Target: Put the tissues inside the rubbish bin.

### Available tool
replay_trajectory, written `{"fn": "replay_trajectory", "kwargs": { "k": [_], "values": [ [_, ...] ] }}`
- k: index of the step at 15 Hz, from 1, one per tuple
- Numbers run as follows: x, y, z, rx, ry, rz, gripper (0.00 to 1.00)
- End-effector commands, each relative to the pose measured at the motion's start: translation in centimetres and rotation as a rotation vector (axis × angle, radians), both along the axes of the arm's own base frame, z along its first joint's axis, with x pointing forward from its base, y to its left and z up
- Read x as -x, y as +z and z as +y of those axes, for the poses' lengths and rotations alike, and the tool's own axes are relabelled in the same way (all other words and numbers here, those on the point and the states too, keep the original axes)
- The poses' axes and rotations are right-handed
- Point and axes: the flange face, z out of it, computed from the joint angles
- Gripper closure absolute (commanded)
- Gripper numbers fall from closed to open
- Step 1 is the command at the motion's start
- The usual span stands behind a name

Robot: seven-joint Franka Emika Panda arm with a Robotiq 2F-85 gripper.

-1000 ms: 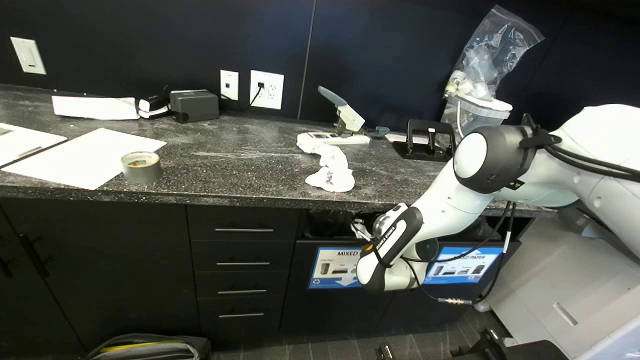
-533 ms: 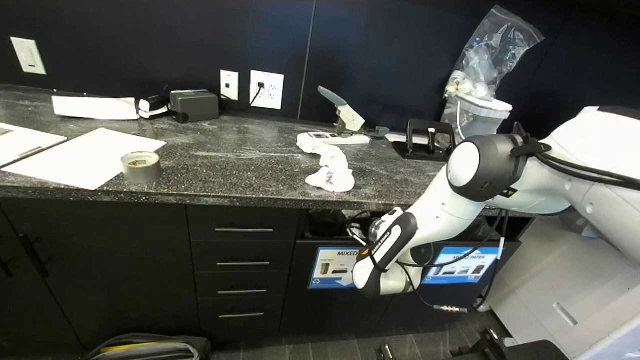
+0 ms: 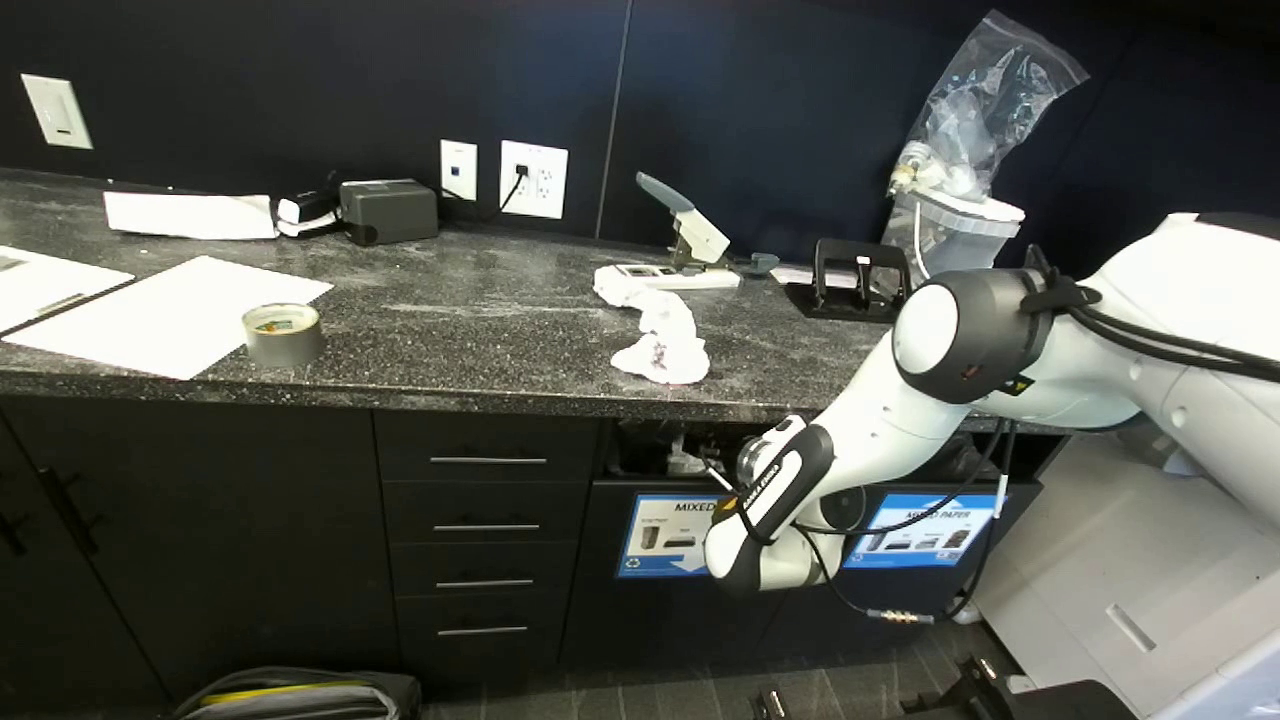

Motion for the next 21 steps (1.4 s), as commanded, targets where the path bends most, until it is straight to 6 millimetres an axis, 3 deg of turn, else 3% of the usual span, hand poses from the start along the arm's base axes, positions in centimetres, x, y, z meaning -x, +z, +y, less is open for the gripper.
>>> {"fn": "replay_trajectory", "kwargs": {
  "k": [1,5,8,13,16,21],
  "values": [
    [-1.0,0.3,0.5,0.008,-0.007,-0.018,0.0],
    [-0.7,0.8,0.9,0.027,0.007,0.034,0.0],
    [0.3,2.6,1.6,0.044,0.033,0.068,0.0],
    [2.7,7.3,3.2,0.071,0.071,0.143,0.0],
    [4.4,9.1,4.0,0.058,0.06,0.33,0.0],
    [6.9,13.9,6.8,0.053,0.118,0.603,0.0]
  ]
}}
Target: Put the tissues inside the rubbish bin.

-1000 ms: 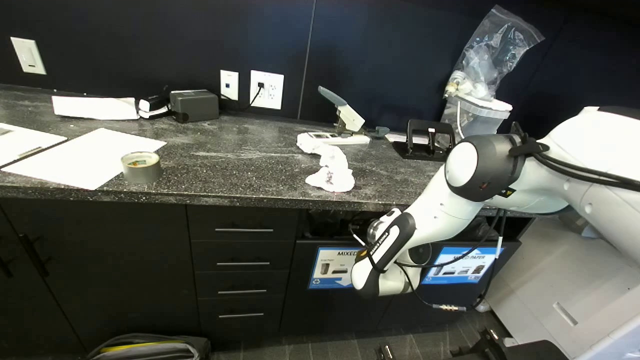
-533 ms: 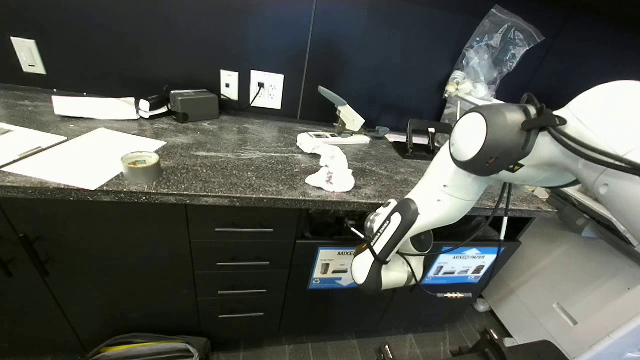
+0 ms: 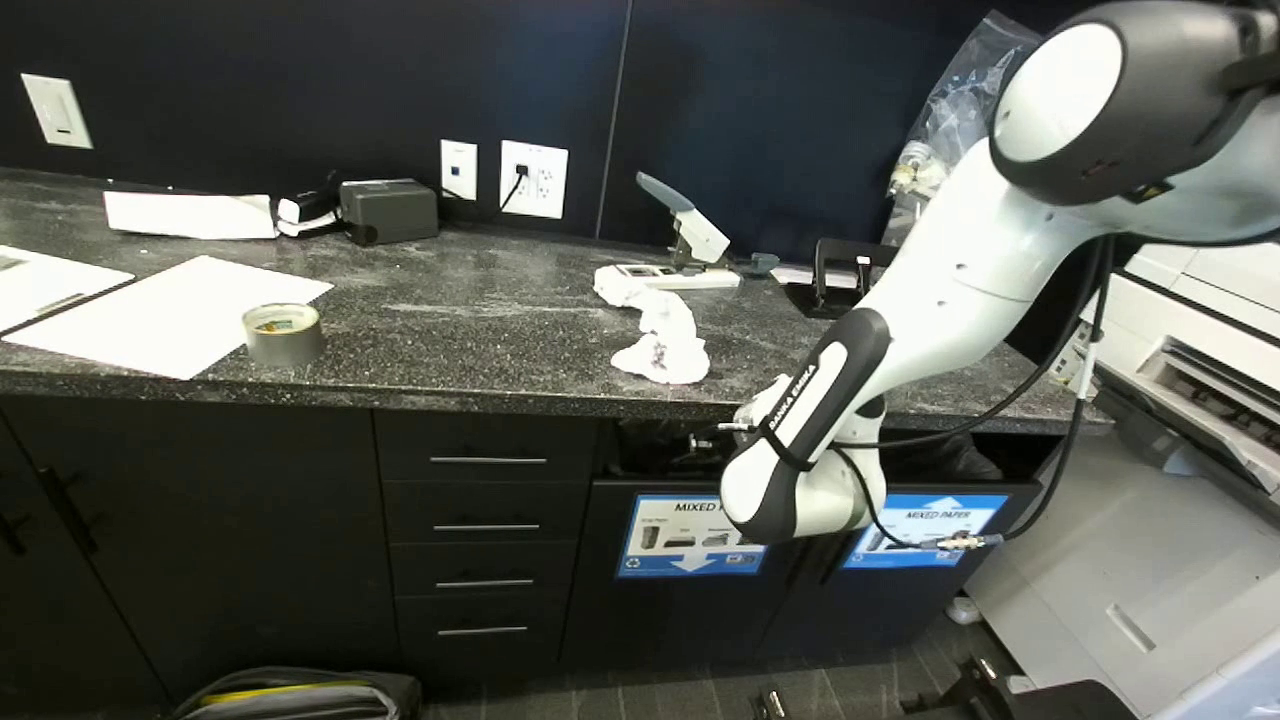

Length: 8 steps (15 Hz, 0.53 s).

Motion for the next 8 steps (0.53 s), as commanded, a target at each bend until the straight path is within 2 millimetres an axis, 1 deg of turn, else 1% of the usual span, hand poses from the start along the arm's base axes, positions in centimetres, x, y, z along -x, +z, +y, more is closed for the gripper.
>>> {"fn": "replay_trajectory", "kwargs": {
  "k": [1,3,5,6,8],
  "values": [
    [2.6,5.6,2.3,0.002,0.033,0.196,0.0],
    [4.1,7.9,4.1,0.009,0.063,0.309,0.0],
    [5.2,9.7,5.5,0.009,0.092,0.418,0.0],
    [5.3,10.6,6.3,0.007,0.097,0.471,0.0],
    [4.5,12.8,7.3,-0.013,0.113,0.555,0.0]
  ]
}}
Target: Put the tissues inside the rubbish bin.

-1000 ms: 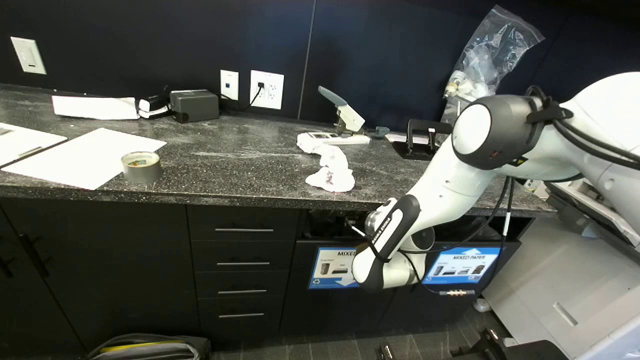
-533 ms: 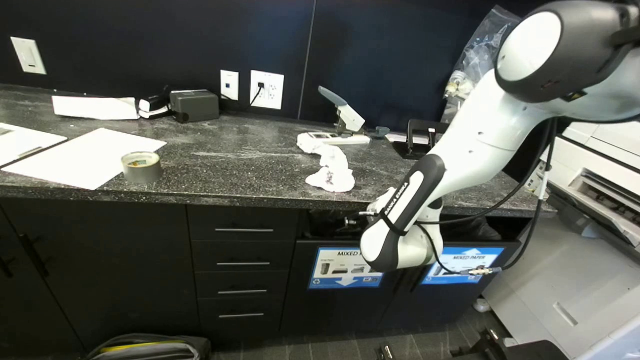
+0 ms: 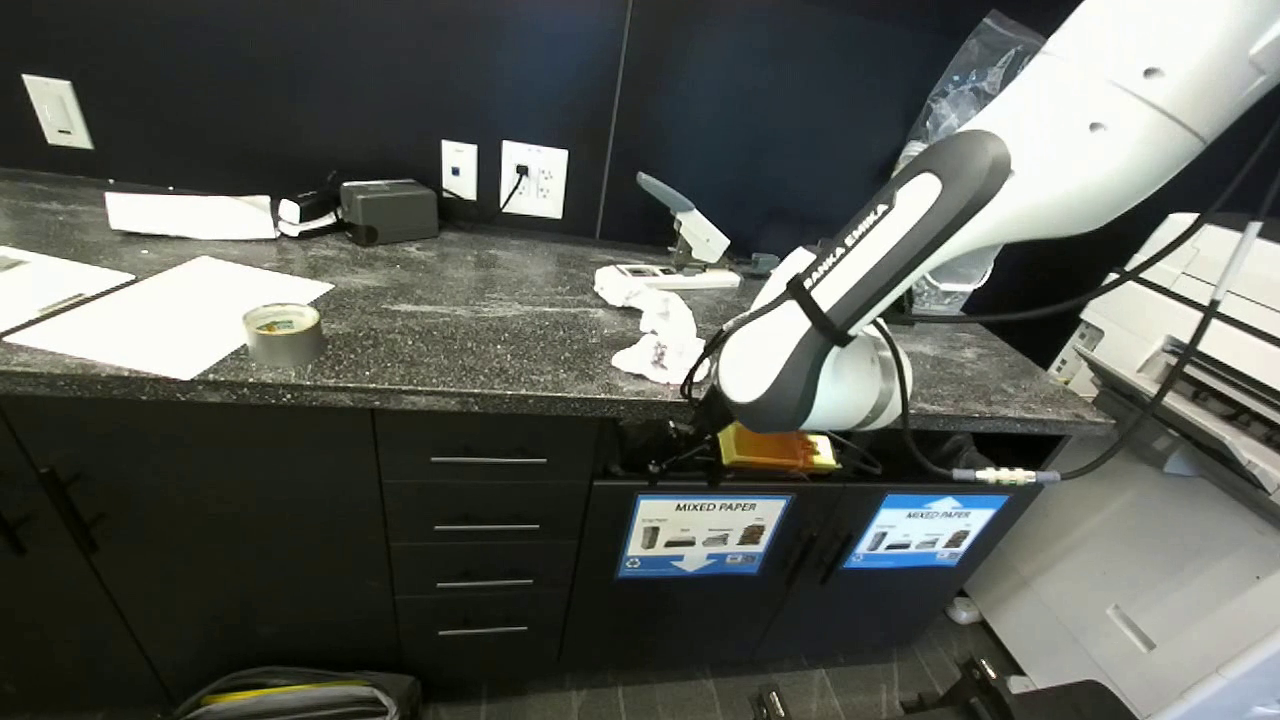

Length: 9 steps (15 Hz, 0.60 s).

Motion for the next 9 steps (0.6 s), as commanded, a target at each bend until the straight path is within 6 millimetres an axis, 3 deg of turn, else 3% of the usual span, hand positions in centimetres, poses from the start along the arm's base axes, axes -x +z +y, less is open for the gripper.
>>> {"fn": "replay_trajectory", "kwargs": {
  "k": [1,5,9],
  "values": [
    [-0.3,4.7,0.9,-0.015,0.029,0.124,0.0],
    [-5.5,12.8,-0.5,-0.014,0.088,0.141,0.0],
    [-12.4,20.3,-4.3,0.04,0.148,0.029,0.0]
  ]
}}
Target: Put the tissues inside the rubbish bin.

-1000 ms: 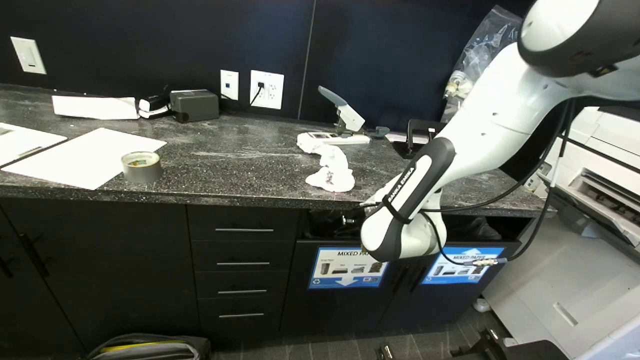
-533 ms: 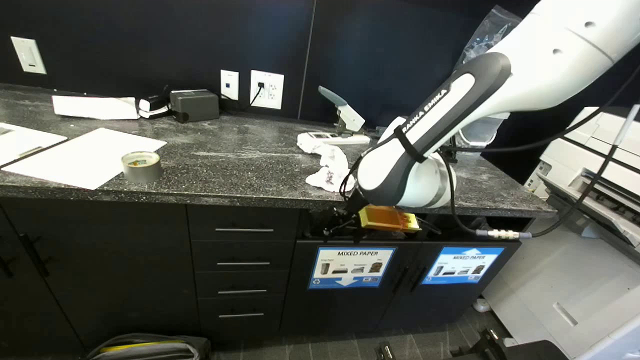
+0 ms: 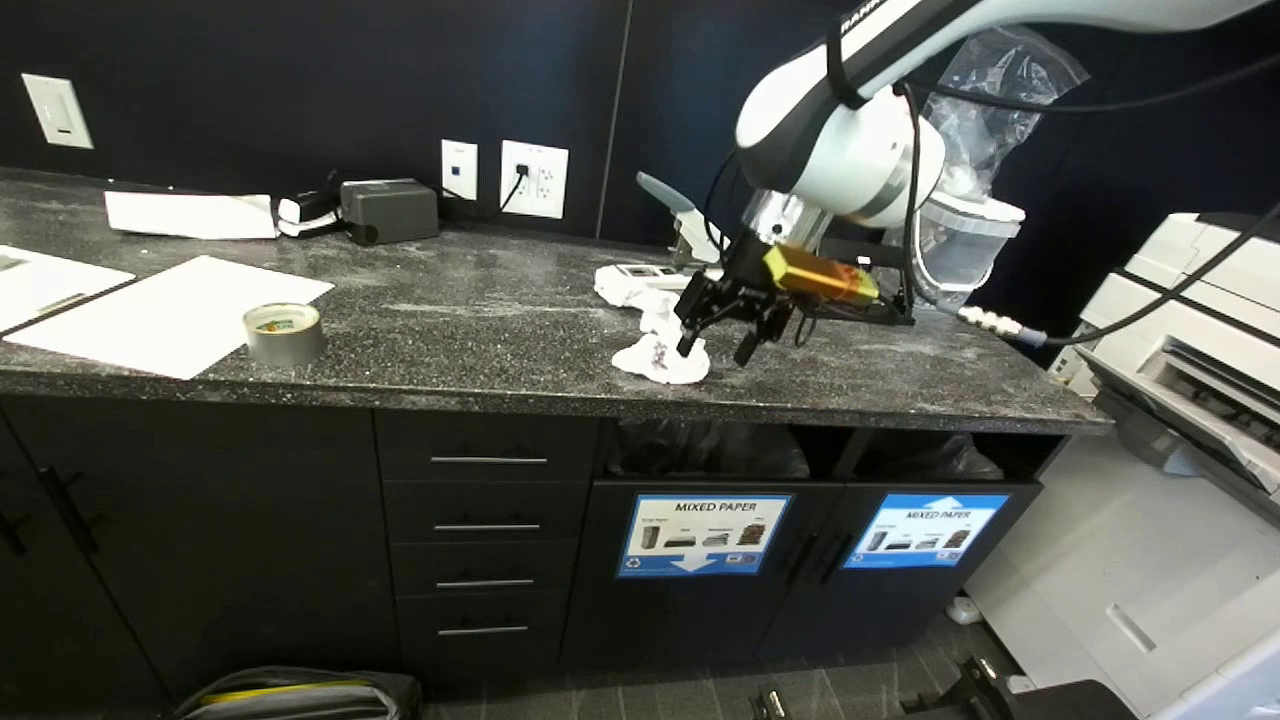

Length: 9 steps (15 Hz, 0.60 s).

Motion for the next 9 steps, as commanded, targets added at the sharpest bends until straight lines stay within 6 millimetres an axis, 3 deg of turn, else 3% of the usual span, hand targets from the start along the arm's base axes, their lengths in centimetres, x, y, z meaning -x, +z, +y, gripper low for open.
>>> {"fn": "replay_trajectory", "kwargs": {
  "k": [1,4,9],
  "values": [
    [-5.9,5.3,-2.7,0.028,0.058,-0.073,0.0],
    [-9.0,5.9,-3.9,0.003,0.083,-0.085,0.0],
    [-11.8,1.9,-3.5,-0.004,0.125,-0.065,0.0]
  ]
}}
